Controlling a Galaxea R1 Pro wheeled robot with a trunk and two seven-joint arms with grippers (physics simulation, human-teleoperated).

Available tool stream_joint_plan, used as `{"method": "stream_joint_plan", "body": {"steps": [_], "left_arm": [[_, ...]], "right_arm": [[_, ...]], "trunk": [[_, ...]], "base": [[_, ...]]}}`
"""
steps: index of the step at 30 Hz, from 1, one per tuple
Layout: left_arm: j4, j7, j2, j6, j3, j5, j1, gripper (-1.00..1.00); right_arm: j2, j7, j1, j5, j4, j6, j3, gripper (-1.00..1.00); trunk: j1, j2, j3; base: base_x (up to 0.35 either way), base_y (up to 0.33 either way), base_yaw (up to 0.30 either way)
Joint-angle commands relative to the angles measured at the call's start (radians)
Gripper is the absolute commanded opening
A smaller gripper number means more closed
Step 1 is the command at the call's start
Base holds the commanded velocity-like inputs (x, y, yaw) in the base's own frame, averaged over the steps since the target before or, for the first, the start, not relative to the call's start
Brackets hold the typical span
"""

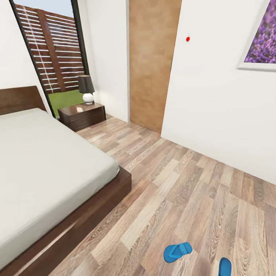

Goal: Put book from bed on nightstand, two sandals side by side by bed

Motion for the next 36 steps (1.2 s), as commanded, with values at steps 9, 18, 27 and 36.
{"method": "stream_joint_plan", "body": {"steps": [9,18,27,36], "left_arm": [[0.001,-0.006,0.0,-0.003,0.006,-0.005,-0.001,1.0],[0.001,-0.006,-0.001,-0.003,0.006,-0.005,-0.001,1.0],[0.001,-0.007,-0.001,-0.003,0.006,-0.005,-0.001,1.0],[0.001,-0.006,-0.001,-0.003,0.006,-0.005,0.0,1.0]], "right_arm": [[0.0,0.005,0.0,-0.007,0.002,-0.001,0.0,-1.0],[0.0,0.005,0.0,-0.007,0.003,0.0,0.0,-1.0],[0.001,0.005,0.0,-0.007,0.003,-0.001,0.0,-1.0],[0.001,0.005,0.0,-0.007,0.002,-0.001,0.0,-1.0]], "trunk": [[0.0,0.0,-0.001],[0.0,0.0,-0.001],[0.0,0.0,-0.001],[0.0,0.0,-0.001]], "base": [[0.323,0.0,0.0],[0.06,0.0,0.0],[0.253,0.0,0.0],[0.101,0.0,0.0]]}}
